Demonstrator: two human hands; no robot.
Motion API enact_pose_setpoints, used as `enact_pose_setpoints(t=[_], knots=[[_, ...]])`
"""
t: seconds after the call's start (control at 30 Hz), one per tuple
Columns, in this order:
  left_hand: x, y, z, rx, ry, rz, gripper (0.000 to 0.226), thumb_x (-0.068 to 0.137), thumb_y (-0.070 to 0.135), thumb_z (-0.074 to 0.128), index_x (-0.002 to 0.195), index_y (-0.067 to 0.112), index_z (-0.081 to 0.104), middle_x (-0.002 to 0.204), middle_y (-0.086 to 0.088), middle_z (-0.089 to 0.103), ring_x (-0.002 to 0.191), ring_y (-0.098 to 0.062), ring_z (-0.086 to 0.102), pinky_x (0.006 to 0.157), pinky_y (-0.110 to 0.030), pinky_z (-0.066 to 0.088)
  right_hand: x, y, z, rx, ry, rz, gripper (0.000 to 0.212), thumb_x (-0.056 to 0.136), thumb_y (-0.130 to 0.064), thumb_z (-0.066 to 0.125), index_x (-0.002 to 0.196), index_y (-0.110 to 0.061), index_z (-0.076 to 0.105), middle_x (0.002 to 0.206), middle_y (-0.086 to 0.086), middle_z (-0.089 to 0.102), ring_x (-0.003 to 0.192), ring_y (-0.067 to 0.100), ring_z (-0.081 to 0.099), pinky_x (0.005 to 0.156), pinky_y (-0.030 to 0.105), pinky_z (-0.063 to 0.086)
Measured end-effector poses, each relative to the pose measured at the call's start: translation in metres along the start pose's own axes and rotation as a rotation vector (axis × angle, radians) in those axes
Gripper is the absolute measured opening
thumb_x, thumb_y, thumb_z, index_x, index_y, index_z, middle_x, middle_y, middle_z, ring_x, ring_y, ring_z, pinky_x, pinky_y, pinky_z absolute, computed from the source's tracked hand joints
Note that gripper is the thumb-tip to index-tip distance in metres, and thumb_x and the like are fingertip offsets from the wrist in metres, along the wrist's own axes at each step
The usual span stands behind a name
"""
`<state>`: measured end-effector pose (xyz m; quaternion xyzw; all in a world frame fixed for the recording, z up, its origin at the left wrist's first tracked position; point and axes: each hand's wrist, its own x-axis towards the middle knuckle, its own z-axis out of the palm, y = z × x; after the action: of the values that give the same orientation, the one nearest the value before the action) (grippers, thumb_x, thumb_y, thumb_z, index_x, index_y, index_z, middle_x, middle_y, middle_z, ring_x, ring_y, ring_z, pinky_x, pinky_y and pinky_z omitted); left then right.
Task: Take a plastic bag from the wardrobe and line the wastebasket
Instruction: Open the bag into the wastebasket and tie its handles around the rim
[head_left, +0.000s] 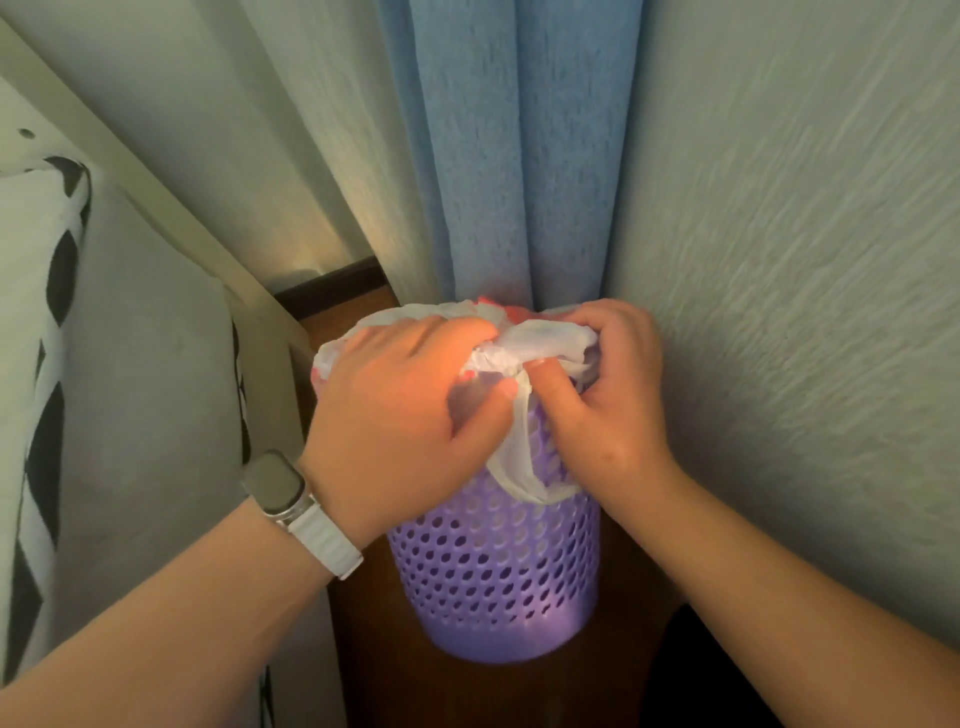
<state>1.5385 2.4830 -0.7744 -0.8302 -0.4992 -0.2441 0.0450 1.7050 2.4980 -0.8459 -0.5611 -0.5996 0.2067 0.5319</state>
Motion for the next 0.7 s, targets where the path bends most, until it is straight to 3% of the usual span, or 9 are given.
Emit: enact_pose_setpoints(t=[0.1, 0.23, 0.33, 0.43, 0.57, 0.7], knots=[[-0.001, 0.000, 0.007, 0.023, -0.035, -0.045, 0.031, 0.094, 0.036, 0.050, 0.107, 0.016, 0.070, 0.100, -0.004, 0.072, 0.094, -0.023, 0.066, 0.090, -0.039, 0.047, -0.004, -0.005, 0.002, -0.020, -0.009, 0.018, 0.042, 0.076, -0.047, 0.059, 0.100, -0.012, 0.060, 0.105, 0.002, 0.056, 0.104, 0.020, 0.050, 0.091, 0.031, 0.039], [-0.002, -0.015, 0.013, 0.017, -0.032, -0.054, 0.030, 0.095, 0.032, 0.050, 0.095, 0.011, 0.071, 0.088, -0.010, 0.071, 0.081, -0.025, 0.066, 0.078, -0.038, 0.051, -0.006, -0.011, 0.004, -0.023, -0.037, 0.064, 0.040, 0.075, -0.049, 0.058, 0.102, -0.019, 0.058, 0.107, -0.005, 0.053, 0.106, 0.018, 0.050, 0.093, 0.030, 0.039], [0.001, -0.021, 0.012, 0.024, -0.014, -0.061, 0.029, 0.094, 0.029, 0.047, 0.083, 0.012, 0.066, 0.072, -0.007, 0.064, 0.064, -0.022, 0.057, 0.063, -0.035, 0.049, -0.003, -0.003, 0.000, -0.008, -0.084, -0.031, 0.050, 0.081, -0.048, 0.059, 0.118, -0.015, 0.058, 0.122, -0.007, 0.047, 0.121, 0.020, 0.049, 0.106, 0.028, 0.035], [0.006, -0.029, 0.009, 0.001, 0.020, -0.069, 0.032, 0.093, 0.029, 0.042, 0.079, 0.012, 0.065, 0.064, -0.005, 0.059, 0.058, -0.021, 0.052, 0.055, -0.040, 0.048, 0.005, 0.013, -0.009, -0.026, -0.142, -0.058, 0.060, 0.083, -0.050, 0.059, 0.128, -0.011, 0.057, 0.134, -0.004, 0.044, 0.131, 0.017, 0.043, 0.113, 0.023, 0.028], [0.005, -0.030, 0.008, -0.022, 0.044, -0.030, 0.033, 0.092, 0.030, 0.042, 0.076, 0.012, 0.065, 0.062, -0.003, 0.057, 0.056, -0.017, 0.048, 0.054, -0.036, 0.047, 0.008, 0.020, -0.010, -0.006, -0.177, -0.022, 0.060, 0.080, -0.052, 0.059, 0.124, -0.012, 0.061, 0.133, 0.001, 0.049, 0.129, 0.020, 0.048, 0.112, 0.029, 0.033], [0.004, -0.024, 0.009, -0.070, 0.052, 0.001, 0.031, 0.093, 0.028, 0.045, 0.076, 0.011, 0.066, 0.062, -0.003, 0.059, 0.056, -0.017, 0.052, 0.054, -0.034, 0.048, 0.003, 0.014, -0.005, 0.078, -0.122, 0.071, 0.041, 0.078, -0.052, 0.057, 0.107, -0.024, 0.055, 0.116, -0.002, 0.052, 0.112, 0.020, 0.054, 0.101, 0.041, 0.044]])
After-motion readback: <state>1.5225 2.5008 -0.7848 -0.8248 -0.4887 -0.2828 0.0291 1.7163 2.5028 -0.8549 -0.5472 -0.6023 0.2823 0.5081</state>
